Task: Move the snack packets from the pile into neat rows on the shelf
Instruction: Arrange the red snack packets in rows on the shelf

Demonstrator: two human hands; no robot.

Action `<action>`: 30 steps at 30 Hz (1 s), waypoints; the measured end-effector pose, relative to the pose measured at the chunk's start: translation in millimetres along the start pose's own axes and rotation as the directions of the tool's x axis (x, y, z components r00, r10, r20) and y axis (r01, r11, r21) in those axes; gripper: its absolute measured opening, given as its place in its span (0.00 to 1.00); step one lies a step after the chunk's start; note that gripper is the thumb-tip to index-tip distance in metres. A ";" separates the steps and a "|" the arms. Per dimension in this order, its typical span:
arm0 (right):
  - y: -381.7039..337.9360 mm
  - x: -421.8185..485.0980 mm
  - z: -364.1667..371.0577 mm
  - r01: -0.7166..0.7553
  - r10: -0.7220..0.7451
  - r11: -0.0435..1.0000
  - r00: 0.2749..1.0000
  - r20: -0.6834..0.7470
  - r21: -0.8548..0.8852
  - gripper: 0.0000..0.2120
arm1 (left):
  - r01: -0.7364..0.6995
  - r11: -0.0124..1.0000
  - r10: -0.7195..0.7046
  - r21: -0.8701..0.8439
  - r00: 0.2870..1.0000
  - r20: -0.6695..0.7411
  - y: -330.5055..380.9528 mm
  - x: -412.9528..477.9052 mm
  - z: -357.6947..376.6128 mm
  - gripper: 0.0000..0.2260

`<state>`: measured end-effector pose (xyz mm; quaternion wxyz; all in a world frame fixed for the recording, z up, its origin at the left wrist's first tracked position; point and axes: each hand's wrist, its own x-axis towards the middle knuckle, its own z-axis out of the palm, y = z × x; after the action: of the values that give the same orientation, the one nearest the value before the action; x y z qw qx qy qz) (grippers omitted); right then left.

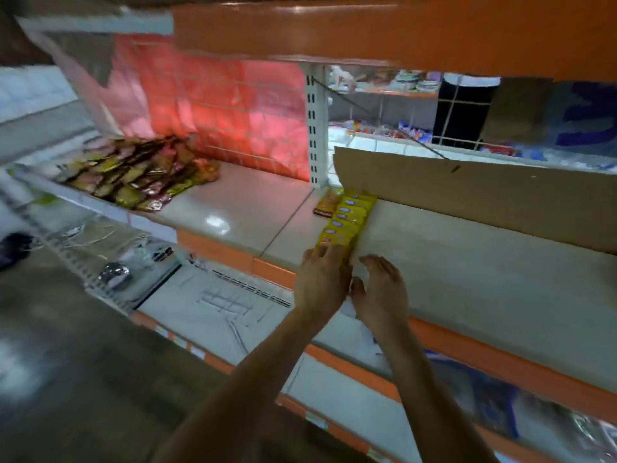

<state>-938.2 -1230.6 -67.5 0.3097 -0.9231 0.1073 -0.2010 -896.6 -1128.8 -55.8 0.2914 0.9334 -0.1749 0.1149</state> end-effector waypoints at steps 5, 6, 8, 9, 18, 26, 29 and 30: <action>-65.5 0.3 54.6 0.032 -0.032 0.999 0.999 0.022 0.040 0.11 | 0.039 0.997 -0.033 0.068 0.996 -0.078 -77.7 -7.8 -46.4 0.15; -74.2 0.3 65.1 0.045 -0.047 0.998 0.998 0.042 0.037 0.13 | 0.059 0.996 -0.053 0.070 0.995 -0.085 -90.1 -8.7 -53.9 0.16; -90.3 0.4 82.4 0.087 -0.089 0.996 0.993 0.076 0.032 0.15 | 0.084 0.994 -0.076 0.069 0.990 -0.118 -112.5 -10.4 -66.7 0.15; -98.8 1.5 89.6 0.088 -0.091 0.996 0.991 0.100 0.032 0.15 | 0.099 0.993 -0.089 0.069 0.987 -0.136 -123.1 -10.7 -72.2 0.15; -169.3 40.0 162.0 0.130 -0.147 0.987 0.967 0.208 0.095 0.16 | 0.285 0.953 -0.266 0.107 0.950 -0.165 -207.6 18.2 -115.0 0.20; -232.5 113.3 235.0 0.089 -0.123 0.986 0.958 0.257 0.139 0.19 | 0.394 0.895 -0.371 0.208 0.918 -0.139 -291.7 95.0 -146.0 0.25; -246.0 143.1 257.9 0.096 -0.137 0.983 0.951 0.276 0.158 0.19 | 0.419 0.880 -0.393 0.223 0.907 -0.152 -315.2 122.6 -151.5 0.24; -249.6 152.1 264.3 0.107 -0.149 0.981 0.947 0.285 0.159 0.19 | 0.419 0.878 -0.391 0.233 0.907 -0.157 -321.7 129.0 -152.9 0.24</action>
<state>-667.8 -944.0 -59.9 0.3733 -0.9235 -0.0150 -0.0874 -669.5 -825.5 -54.1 0.1921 0.9720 0.0566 0.1226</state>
